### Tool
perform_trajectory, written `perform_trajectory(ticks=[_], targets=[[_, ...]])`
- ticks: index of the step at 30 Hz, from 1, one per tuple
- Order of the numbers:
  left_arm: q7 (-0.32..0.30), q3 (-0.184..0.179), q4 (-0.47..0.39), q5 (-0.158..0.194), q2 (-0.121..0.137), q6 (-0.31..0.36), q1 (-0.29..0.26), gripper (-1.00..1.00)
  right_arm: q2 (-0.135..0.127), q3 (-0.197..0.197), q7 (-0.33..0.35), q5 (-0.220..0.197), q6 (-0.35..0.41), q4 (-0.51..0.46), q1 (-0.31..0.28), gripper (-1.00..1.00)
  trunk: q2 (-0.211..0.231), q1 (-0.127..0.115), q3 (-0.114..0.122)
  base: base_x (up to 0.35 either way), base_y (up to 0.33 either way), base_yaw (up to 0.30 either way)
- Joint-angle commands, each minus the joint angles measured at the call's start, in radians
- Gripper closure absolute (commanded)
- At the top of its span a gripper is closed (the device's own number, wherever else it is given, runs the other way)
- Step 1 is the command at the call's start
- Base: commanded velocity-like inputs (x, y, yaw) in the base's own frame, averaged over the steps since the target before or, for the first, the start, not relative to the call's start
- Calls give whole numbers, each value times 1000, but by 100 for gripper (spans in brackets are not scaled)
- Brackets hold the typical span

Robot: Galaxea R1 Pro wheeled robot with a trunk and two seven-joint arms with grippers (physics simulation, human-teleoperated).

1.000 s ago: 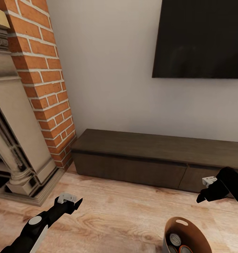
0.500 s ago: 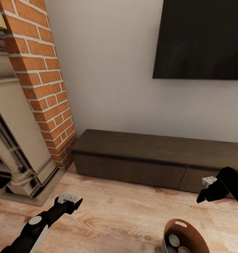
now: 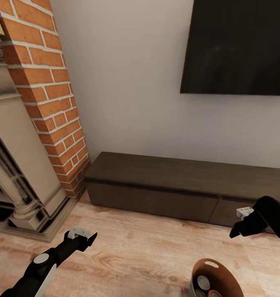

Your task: Put the three can of soda from the living room inside the tash can in the kitchen.

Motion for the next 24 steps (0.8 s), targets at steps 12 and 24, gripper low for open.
perform_trajectory(ticks=[12, 24], targets=[[1, 1, 3, -3, 0, 1, 0, -100, 7, 3, -4, 1, 0, -4, 2, -100, 84, -46, 19, 0, 0, 0], [9, 1, 15, -4, -4, 2, 0, -100, 19, 1, -7, -3, 0, -3, 45, -100, 168, -92, 37, 0, 0, 0]])
